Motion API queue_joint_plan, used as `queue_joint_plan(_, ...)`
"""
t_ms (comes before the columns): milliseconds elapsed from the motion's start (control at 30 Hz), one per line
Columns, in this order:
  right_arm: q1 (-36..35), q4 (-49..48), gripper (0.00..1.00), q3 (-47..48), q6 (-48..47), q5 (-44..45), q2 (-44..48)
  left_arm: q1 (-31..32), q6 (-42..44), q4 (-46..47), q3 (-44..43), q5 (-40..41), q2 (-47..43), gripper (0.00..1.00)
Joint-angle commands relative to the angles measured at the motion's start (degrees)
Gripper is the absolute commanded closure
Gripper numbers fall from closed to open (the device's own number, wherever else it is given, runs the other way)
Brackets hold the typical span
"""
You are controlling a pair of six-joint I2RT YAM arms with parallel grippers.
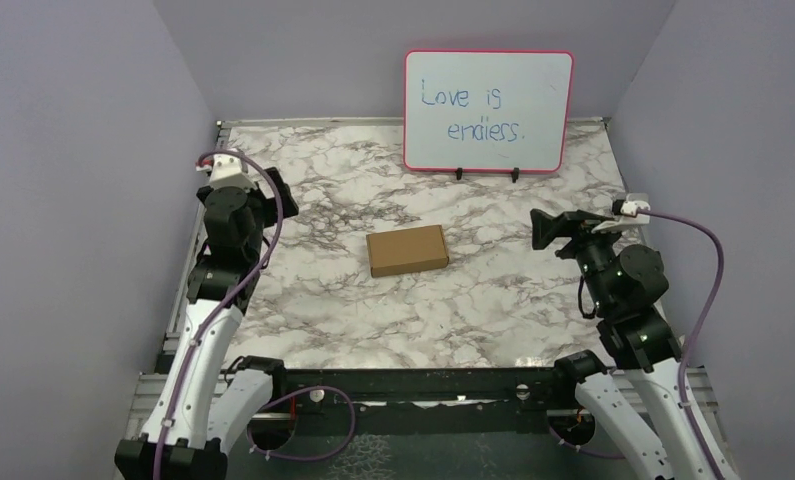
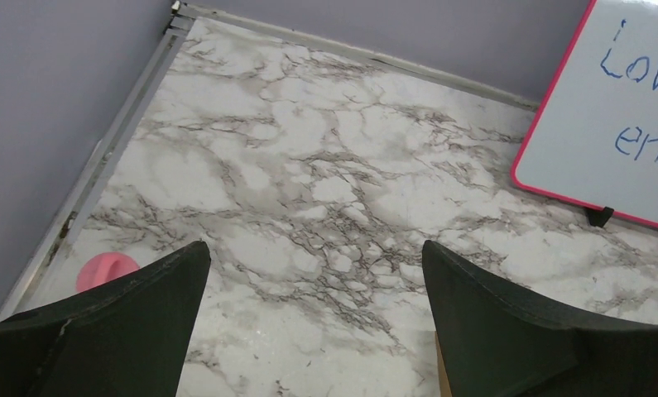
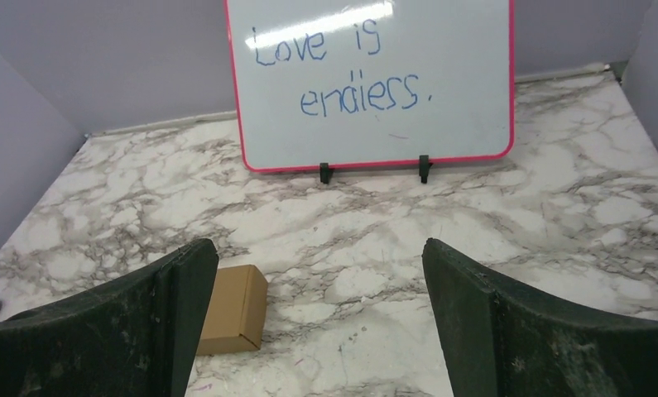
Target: Fold the paper box
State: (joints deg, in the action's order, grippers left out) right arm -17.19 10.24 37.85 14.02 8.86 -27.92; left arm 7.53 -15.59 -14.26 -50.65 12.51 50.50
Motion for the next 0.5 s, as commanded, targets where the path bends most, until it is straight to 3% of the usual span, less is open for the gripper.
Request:
queue_joint_plan(0,-0.21,7.29,0.00,5.11,-4.67,4.24,1.45,0.68,1.48,-1.84,3.87,5.86,-9.17,0.01)
queue_joint_plan(233,-0.31,2.88,0.00,-0.20,-8.46,7.66,7.90,0.56,1.28,4.68,11.10,6.09,-25.62,0.01)
queue_joint_plan(467,-0.35,0.79,0.00,-3.54,-8.31,8.30,10.60,0.46,1.17,6.32,12.89,3.47,-29.38,0.01)
